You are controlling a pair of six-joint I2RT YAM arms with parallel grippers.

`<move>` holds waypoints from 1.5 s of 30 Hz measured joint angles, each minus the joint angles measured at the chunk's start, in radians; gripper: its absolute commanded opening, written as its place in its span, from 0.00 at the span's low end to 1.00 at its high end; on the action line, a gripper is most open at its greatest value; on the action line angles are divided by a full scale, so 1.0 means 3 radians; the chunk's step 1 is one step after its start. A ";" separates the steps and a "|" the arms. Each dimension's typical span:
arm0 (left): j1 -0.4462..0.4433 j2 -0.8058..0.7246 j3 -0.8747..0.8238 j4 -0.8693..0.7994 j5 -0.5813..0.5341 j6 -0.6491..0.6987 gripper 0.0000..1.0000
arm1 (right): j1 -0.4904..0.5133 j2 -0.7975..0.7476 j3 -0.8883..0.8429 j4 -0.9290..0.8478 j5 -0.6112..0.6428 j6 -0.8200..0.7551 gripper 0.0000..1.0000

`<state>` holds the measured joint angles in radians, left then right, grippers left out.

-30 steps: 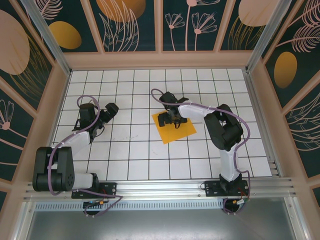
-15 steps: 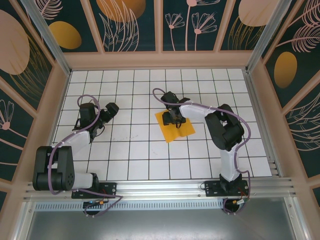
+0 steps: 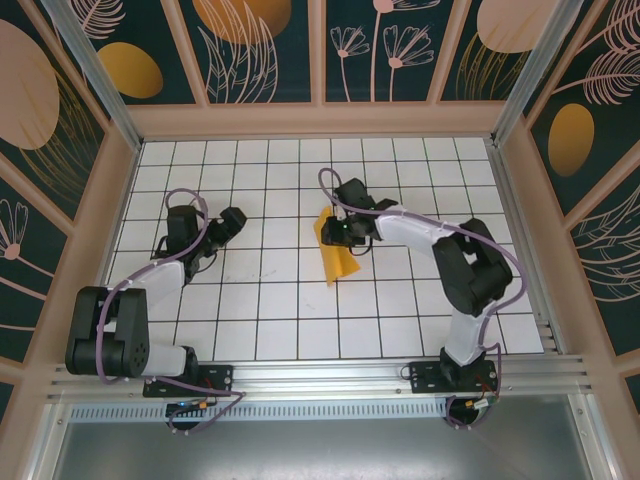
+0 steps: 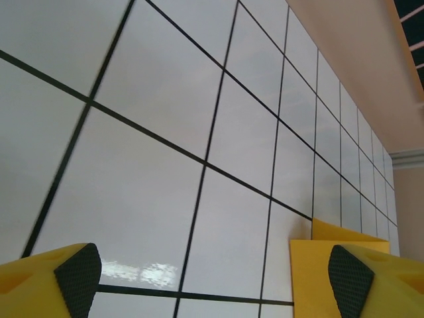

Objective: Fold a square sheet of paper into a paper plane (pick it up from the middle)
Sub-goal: Fold the square sheet of paper in half at the center of the table.

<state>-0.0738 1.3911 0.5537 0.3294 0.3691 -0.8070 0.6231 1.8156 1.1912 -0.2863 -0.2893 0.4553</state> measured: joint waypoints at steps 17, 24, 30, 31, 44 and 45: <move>-0.0383 0.0120 -0.0001 0.0500 0.0207 -0.0125 0.88 | -0.0364 -0.0072 -0.0511 0.0509 -0.0402 0.0212 0.43; -0.0431 0.0158 -0.0001 0.0543 0.0221 -0.0148 0.88 | -0.0354 0.0023 -0.0497 0.0284 0.0206 0.0122 0.56; -0.0435 0.0189 -0.0001 0.0561 0.0228 -0.0148 0.88 | -0.0298 0.0023 -0.0458 0.0228 0.0521 0.0085 0.63; -0.0435 0.0200 -0.0001 0.0561 0.0229 -0.0148 0.88 | -0.0294 0.0023 -0.0458 0.0229 0.0544 0.0086 0.64; -0.0507 0.0226 0.0000 0.0612 0.0277 -0.0174 0.80 | -0.0289 -0.0065 -0.0490 0.0268 0.0861 0.0286 0.52; -0.0520 0.0230 0.0006 0.0617 0.0300 -0.0175 0.79 | -0.0289 -0.0065 -0.0490 0.0267 0.0855 0.0286 0.52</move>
<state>-0.2298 1.4601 0.5556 0.5144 0.4591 -0.8597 0.5365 1.7962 1.0443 -0.2062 -0.0330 0.5411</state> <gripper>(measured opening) 0.806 0.521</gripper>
